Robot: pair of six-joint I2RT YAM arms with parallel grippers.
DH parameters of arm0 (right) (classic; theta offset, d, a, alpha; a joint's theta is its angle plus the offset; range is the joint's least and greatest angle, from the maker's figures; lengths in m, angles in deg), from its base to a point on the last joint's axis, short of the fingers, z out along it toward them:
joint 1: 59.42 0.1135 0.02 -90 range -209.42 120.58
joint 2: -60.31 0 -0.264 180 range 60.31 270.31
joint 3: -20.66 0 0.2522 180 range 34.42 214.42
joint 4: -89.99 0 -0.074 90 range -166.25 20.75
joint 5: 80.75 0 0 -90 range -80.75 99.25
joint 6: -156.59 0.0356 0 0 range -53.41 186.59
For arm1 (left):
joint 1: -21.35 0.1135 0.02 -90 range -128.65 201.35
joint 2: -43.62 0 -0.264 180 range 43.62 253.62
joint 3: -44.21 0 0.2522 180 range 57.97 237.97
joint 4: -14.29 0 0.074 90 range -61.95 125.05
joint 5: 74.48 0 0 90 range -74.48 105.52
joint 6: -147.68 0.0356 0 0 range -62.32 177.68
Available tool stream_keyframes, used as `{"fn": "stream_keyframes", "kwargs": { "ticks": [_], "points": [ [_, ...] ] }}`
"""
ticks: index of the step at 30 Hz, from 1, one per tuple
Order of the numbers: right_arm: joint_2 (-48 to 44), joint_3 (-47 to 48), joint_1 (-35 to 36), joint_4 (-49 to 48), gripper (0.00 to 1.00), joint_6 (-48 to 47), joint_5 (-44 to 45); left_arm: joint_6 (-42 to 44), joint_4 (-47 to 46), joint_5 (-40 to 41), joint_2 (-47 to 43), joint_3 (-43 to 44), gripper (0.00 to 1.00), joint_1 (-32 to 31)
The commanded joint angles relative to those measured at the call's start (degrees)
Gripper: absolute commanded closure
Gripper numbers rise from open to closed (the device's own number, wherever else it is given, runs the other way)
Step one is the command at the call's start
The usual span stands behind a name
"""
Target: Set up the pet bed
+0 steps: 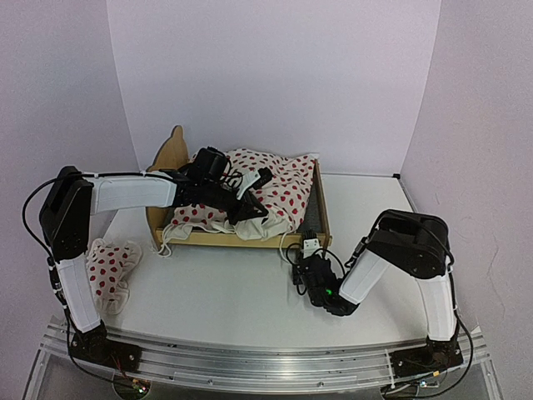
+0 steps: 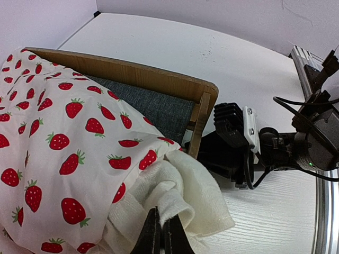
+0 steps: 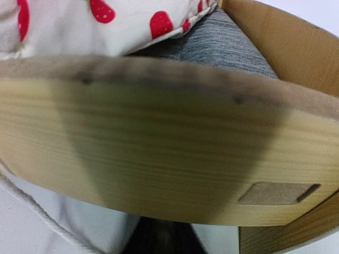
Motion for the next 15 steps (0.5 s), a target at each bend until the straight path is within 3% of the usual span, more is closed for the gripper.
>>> {"fn": "stream_keyframes", "kwargs": {
  "ticks": [1,9,15],
  "points": [
    [0.8,-0.4,-1.1,4.5,0.99,4.0,-0.6,0.2,-1.8,0.3,-1.4,0.8,1.00,-0.2],
    [-10.9,-8.3,-1.1,8.6,1.00,3.0,-7.5,-0.4,-3.5,-1.0,-1.1,0.3,1.00,-0.3],
    [-22.2,-11.3,-1.1,25.6,1.00,6.6,-15.4,-2.6,-6.6,-4.8,0.1,2.4,1.00,-0.7]
  ]
}}
